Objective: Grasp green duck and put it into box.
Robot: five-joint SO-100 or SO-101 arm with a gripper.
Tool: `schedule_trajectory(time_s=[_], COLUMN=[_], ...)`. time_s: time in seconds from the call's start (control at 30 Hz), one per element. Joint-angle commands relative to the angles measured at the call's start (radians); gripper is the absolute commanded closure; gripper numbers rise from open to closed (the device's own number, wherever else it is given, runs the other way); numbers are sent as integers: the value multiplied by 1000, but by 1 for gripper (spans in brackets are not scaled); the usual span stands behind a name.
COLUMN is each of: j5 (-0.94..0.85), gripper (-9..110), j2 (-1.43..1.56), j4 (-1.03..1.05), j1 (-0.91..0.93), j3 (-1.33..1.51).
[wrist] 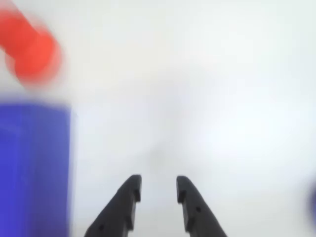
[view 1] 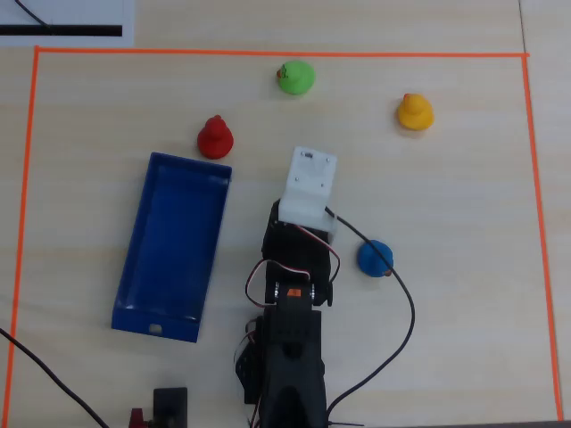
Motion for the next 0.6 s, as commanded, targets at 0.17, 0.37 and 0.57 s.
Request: schedule_trajectory(time_s=[0.17, 0.37, 0.57], j5=[-107, -258, -330], gripper=[85, 75, 70], j2=[-453, -624, -735], j4=[-368, -689, -973], j1=[43, 60, 51], j3=[-572, -646, -611])
